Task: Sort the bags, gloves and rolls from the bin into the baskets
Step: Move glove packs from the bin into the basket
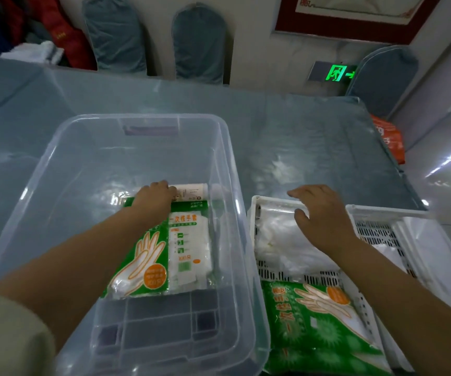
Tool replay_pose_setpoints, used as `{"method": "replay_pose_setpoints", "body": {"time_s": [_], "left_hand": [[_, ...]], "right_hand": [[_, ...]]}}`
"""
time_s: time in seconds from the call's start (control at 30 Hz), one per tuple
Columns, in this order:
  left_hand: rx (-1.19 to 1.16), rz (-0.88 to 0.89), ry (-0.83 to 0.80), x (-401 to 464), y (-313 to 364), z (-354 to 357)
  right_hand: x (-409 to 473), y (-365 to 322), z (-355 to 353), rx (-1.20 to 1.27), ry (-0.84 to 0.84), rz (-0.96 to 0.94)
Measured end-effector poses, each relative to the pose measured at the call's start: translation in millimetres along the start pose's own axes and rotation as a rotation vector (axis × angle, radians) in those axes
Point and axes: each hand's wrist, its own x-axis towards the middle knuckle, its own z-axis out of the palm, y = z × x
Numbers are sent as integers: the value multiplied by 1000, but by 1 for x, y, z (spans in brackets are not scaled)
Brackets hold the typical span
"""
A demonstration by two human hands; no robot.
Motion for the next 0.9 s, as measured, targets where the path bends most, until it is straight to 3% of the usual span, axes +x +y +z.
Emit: {"method": "replay_pose_setpoints", "body": {"time_s": [0.17, 0.3, 0.4, 0.5, 0.67, 0.77, 0.9], "left_hand": [[218, 406, -110, -7, -9, 18], [391, 519, -215, -16, -20, 11], [557, 573, -202, -22, -26, -6], [574, 569, -47, -32, -31, -33], [385, 491, 296, -61, -32, -101], [282, 447, 562, -82, -21, -154], [177, 272, 707, -101, -8, -218]], "right_hand": [[-12, -6, -2, 7, 29, 52], [-19, -13, 0, 38, 41, 81], [-19, -19, 1, 81, 49, 103], [-16, -26, -1, 157, 68, 153], [-3, -44, -11, 276, 92, 204], [7, -59, -23, 355, 103, 168], [18, -67, -45, 508, 161, 49]]}}
